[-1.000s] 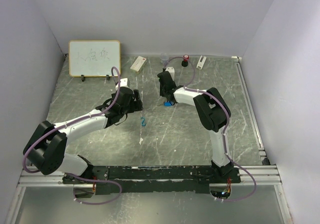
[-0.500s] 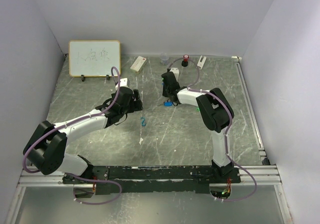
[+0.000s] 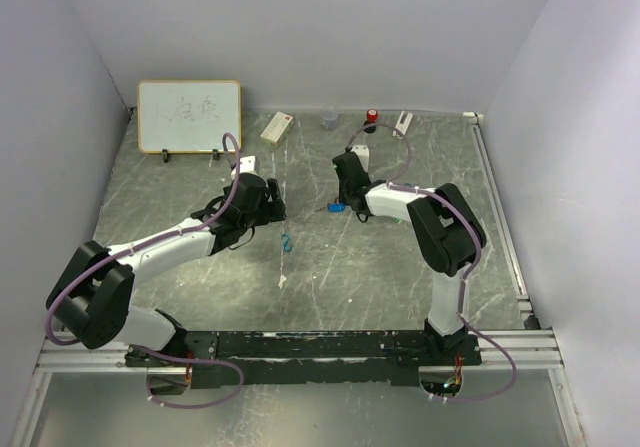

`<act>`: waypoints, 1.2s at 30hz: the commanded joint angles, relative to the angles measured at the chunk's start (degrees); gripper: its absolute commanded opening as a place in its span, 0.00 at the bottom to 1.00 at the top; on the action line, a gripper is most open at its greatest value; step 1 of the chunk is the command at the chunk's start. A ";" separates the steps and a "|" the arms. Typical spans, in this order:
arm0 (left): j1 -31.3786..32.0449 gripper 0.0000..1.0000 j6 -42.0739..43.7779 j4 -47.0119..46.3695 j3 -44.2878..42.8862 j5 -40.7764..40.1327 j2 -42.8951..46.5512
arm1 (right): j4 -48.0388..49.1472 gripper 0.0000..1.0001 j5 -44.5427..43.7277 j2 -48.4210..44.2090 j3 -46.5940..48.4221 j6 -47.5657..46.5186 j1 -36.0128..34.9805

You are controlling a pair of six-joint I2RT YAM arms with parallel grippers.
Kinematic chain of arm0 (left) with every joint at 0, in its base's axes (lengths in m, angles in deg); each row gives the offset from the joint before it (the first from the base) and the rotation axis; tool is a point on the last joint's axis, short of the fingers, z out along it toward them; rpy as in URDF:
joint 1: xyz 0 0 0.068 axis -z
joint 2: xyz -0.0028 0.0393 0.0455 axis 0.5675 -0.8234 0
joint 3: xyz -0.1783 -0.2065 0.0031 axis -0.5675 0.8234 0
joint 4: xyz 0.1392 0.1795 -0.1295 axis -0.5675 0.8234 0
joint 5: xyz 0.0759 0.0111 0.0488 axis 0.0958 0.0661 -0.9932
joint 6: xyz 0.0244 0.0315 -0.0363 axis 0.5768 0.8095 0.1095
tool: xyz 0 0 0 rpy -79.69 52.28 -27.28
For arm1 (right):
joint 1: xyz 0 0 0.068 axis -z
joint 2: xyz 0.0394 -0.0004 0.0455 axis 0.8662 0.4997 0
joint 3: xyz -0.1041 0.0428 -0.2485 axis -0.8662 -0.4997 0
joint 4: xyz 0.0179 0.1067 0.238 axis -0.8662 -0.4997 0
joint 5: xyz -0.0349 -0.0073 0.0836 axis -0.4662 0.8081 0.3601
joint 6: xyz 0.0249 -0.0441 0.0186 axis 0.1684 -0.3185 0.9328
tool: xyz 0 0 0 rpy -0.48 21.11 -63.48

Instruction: Put the keys on the keyring

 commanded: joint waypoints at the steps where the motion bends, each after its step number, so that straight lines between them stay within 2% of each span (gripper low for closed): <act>1: -0.30 0.90 -0.22 -1.99 -0.23 0.84 0.51 | -3.98 0.00 -2.02 -3.08 -2.76 -1.71 0.34; 17: -0.35 0.89 -0.30 -2.27 -0.32 1.23 0.16 | -3.49 0.00 -3.39 -12.05 -5.69 -3.21 -0.21; 18: -0.31 0.89 -0.35 -2.27 -0.33 1.23 0.14 | -3.89 0.04 -3.06 -12.09 -5.43 -3.40 -0.21; 20: -0.31 0.89 -0.34 -2.24 -0.24 1.32 0.20 | -4.49 0.24 -2.27 -11.90 -4.82 -3.86 -0.21; 23: -0.30 0.89 -0.34 -2.27 -0.24 1.58 0.22 | -4.63 0.35 -0.11 -10.96 -4.23 -6.05 -0.21; 32: -0.32 0.89 -0.37 -2.34 -0.06 1.98 0.18 | -0.77 0.38 2.73 -7.61 -5.30 -13.94 -0.21; 36: -0.30 0.89 -0.36 -2.51 -0.23 2.01 -0.03 | 0.85 0.38 1.36 -6.75 -6.10 -15.42 -0.21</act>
